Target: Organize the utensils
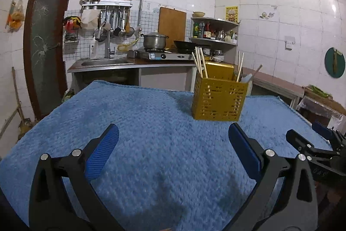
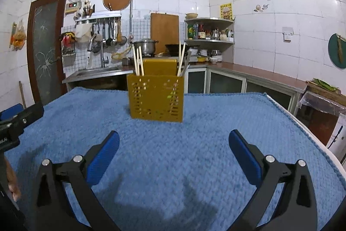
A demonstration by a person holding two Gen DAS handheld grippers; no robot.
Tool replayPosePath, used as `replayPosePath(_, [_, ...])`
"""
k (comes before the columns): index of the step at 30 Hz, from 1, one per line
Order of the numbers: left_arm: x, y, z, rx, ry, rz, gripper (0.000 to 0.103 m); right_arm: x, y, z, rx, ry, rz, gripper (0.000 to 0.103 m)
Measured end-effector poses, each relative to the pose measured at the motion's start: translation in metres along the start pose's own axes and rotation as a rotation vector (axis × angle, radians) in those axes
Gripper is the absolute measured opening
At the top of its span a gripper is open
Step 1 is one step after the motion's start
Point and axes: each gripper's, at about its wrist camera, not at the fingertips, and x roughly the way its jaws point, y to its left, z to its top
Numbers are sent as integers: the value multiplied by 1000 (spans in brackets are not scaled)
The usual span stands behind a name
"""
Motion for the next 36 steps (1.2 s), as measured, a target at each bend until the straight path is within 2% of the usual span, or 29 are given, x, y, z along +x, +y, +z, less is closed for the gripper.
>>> replayPosePath(8, [6, -9, -16, 46, 31, 9, 98, 1, 4, -16, -14, -2, -37, 99])
replayPosePath(15, [12, -17, -18, 90, 29, 59, 98, 3, -2, -18, 7, -3, -44, 99])
replayPosePath(25, [18, -19, -20, 105, 63, 56, 98, 2, 1, -19, -9, -10, -46, 99])
replayPosePath(36, [14, -22, -20, 145, 29, 79, 98, 2, 1, -19, 6, -2, -54, 99])
